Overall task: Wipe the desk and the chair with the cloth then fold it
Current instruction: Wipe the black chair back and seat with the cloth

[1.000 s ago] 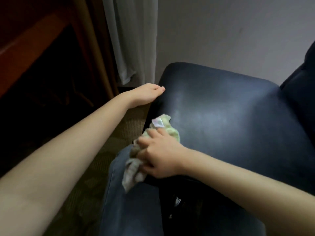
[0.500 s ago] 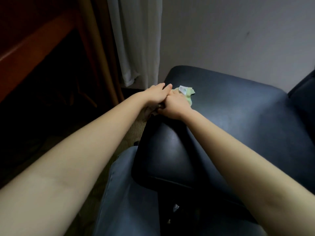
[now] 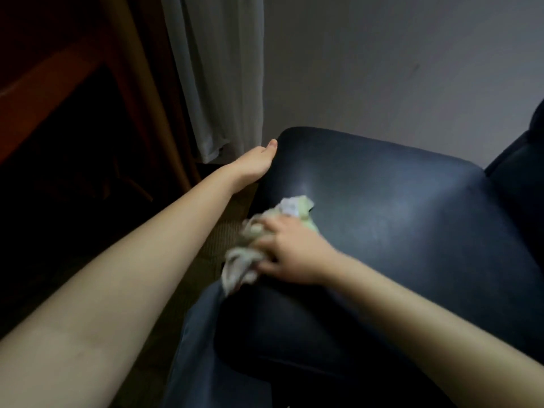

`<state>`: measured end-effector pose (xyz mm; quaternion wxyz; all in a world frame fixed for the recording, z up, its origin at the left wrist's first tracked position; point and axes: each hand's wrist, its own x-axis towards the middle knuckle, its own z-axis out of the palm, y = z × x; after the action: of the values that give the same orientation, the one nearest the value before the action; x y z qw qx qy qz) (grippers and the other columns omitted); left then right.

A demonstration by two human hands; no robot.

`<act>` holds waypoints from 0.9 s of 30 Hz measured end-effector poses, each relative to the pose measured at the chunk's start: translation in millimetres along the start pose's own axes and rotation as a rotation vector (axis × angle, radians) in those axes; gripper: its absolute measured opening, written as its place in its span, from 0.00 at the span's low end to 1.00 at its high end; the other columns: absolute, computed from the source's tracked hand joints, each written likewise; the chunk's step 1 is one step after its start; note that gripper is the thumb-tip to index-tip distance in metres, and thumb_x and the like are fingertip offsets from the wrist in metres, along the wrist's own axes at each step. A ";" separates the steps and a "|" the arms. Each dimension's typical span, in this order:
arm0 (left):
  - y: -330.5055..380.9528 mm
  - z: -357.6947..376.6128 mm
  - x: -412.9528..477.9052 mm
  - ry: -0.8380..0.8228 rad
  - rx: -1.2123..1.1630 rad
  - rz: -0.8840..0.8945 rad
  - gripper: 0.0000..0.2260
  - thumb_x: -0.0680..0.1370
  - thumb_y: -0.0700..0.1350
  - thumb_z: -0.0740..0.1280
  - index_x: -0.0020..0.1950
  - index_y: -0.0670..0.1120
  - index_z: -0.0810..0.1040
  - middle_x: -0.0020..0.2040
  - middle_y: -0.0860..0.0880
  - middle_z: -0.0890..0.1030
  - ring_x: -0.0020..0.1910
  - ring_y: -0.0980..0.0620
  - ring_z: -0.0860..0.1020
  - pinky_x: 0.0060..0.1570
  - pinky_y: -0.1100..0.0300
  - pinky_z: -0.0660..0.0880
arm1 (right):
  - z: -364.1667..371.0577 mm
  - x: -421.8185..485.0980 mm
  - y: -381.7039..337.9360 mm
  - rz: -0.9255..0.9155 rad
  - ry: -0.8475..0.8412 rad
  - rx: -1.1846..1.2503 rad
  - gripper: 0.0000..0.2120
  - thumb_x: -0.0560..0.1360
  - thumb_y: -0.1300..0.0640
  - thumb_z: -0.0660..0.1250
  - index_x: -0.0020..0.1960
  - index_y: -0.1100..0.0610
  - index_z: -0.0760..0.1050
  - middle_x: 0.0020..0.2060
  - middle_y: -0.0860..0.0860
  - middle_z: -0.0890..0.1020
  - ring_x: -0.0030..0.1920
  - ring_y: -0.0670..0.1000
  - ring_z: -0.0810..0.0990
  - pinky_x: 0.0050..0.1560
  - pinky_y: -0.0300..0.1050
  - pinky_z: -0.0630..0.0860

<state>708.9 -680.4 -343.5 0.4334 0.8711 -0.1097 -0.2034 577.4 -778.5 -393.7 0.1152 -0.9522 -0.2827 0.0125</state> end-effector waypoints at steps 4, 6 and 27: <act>-24.0 -0.3 7.0 0.136 0.061 -0.040 0.26 0.83 0.56 0.46 0.67 0.40 0.71 0.66 0.41 0.73 0.67 0.45 0.69 0.62 0.58 0.64 | -15.3 58.4 71.6 0.321 0.034 -0.010 0.18 0.73 0.42 0.64 0.59 0.48 0.79 0.63 0.56 0.73 0.63 0.57 0.71 0.64 0.50 0.68; -40.4 5.2 3.5 0.057 0.122 -0.026 0.24 0.83 0.55 0.48 0.64 0.40 0.74 0.64 0.40 0.75 0.65 0.44 0.71 0.58 0.59 0.66 | -20.8 87.6 100.9 0.404 0.026 -0.042 0.20 0.72 0.40 0.65 0.61 0.46 0.77 0.61 0.56 0.73 0.63 0.56 0.71 0.64 0.48 0.67; -60.1 25.3 27.0 -0.305 0.149 -0.167 0.30 0.81 0.58 0.52 0.77 0.52 0.38 0.78 0.47 0.53 0.75 0.45 0.56 0.74 0.50 0.51 | -73.2 20.4 248.8 1.050 0.201 0.083 0.21 0.76 0.43 0.57 0.67 0.44 0.71 0.68 0.63 0.63 0.69 0.62 0.64 0.71 0.52 0.61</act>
<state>722.6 -672.2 -412.3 0.3277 0.8659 -0.1164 -0.3597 734.2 -985.5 -377.9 0.1575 -0.9566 0.2448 -0.0116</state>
